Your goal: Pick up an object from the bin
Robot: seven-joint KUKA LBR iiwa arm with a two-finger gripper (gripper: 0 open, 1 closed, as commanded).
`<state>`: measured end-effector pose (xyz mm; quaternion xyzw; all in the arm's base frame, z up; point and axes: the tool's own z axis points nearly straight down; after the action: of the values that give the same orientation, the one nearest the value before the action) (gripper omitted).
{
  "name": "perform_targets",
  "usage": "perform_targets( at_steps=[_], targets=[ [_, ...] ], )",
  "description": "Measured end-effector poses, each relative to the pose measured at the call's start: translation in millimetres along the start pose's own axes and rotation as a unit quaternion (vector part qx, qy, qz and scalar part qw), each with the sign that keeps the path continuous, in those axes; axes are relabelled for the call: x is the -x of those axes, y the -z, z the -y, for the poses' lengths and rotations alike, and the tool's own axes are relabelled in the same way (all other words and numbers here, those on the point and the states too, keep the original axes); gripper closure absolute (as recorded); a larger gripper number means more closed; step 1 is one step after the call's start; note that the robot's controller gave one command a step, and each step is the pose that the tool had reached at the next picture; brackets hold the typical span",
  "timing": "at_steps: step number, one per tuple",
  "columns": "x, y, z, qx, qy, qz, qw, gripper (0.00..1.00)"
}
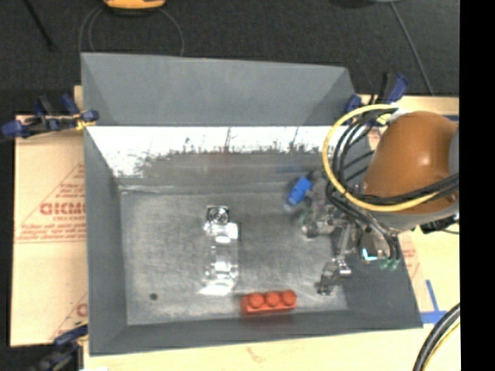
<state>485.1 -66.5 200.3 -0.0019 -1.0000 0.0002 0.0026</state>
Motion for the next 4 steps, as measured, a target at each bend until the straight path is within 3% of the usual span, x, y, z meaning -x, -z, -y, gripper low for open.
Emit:
perform_targets(
  at_steps=[1,2,3,4],
  targets=[
    [-0.9,-124.6,-40.6,-0.004,0.285,0.0153,0.9583,0.00],
    [-10.3,-98.7,-114.0,0.000,0.335,0.0063,0.9421,0.00],
    [-10.0,-99.4,-79.9,-0.001,0.298,0.0053,0.9547,0.00],
    [-4.6,-124.5,-89.7,-0.005,0.386,0.0164,0.9222,0.00]
  ],
)
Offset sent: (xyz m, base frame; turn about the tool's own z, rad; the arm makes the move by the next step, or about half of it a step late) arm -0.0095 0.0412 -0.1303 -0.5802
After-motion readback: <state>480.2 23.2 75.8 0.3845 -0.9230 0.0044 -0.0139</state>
